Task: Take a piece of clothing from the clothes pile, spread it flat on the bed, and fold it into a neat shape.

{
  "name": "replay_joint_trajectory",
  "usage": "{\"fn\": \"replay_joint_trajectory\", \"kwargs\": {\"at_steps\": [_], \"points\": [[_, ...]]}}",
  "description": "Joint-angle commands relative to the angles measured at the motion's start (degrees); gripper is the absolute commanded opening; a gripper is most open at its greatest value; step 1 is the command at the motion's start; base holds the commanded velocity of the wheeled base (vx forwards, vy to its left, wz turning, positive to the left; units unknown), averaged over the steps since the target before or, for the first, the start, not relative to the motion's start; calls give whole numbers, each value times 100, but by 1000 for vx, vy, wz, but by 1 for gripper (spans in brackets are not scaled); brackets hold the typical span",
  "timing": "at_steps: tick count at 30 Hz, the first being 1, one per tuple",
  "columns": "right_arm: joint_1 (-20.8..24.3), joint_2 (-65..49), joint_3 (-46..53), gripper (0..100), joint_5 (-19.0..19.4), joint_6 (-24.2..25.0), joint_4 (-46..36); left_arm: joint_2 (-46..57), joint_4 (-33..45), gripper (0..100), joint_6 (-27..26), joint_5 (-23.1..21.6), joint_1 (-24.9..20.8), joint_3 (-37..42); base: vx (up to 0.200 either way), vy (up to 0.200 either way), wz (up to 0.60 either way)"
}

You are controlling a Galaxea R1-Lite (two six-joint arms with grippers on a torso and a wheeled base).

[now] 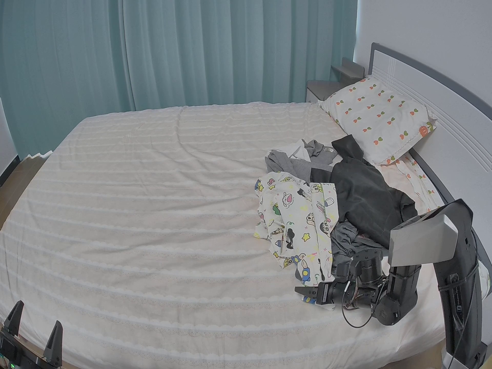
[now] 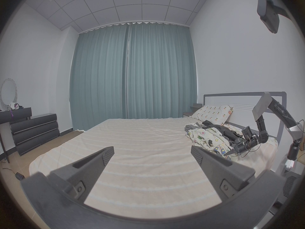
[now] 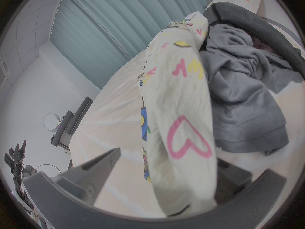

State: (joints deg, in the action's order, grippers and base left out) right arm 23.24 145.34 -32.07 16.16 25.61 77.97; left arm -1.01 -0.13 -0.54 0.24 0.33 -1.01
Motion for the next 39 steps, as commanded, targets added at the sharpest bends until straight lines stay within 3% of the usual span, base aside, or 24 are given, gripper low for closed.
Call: {"fn": "replay_joint_trajectory", "kwargs": {"at_steps": [1, 6, 10, 19, 22, 24, 25, 26, 27, 29, 31, 32, 33, 36, 39], "points": [[23, 47, 26, 0, -8, 5, 25, 101, 5, 100, 1, 2, 2, 101, 0, 0, 0], [23, -128, 377, 0, 53, 128, 386, 101, 5, 100, 1, 2, 2, 101, 0, 0, 0], [32, -374, 878, 0, 106, 603, 1159, 101, -4, 100, -8, 2, 2, 101, 0, 0, 0], [32, -2282, 1924, 0, 1038, 1447, 1159, 101, -22, 100, -219, -60, 2, 101, 0, 0, 0], [32, -2747, 1933, 0, 1091, 1587, 1159, 101, -66, 100, -157, -60, -7, 5, 0, 0, 0], [32, -2932, 1889, 0, 1108, 1596, 1159, -66, -189, 100, 150, -51, -15, -593, 0, 0, 0], [32, -3117, 1819, 0, 1152, 1596, 1159, -523, -171, 100, 660, -147, -50, -1419, 0, 0, 0], [50, -3178, 1757, 0, 1170, 1596, 1159, -699, -180, 100, 678, -270, -77, -1551, 0, 0, 0], [67, -3231, 1696, 0, 1178, 1587, 1150, -813, -189, 100, 616, -420, -103, -1613, 0, 0, 0], [146, -3503, 1414, 0, 1187, 1587, 1150, -1349, -171, 100, 142, -1290, -138, -1639, 0, 0, 0], [164, -3539, 1379, 0, 1187, 1587, 1150, -1419, -171, 100, 98, -1378, -138, -1639, 0, 0, 0], [322, -3872, 1080, 0, 1187, 1587, 1053, -2272, -303, 100, 18, -1949, -147, -1683, 0, 0, 0], [322, -3872, 1080, 0, 1187, 1587, 1053, -2272, -303, 100, 18, -1949, -147, -1683, 0, 0, 0], [568, -4409, 368, 0, 1196, 1587, 201, -3441, -997, 100, -34, -2485, -297, -1692, 0, 0, 0], [726, -4822, -229, 0, 1205, 1596, -678, -4179, -1446, 100, 10, -2644, -877, -1718, 0, 0, 0]]}}
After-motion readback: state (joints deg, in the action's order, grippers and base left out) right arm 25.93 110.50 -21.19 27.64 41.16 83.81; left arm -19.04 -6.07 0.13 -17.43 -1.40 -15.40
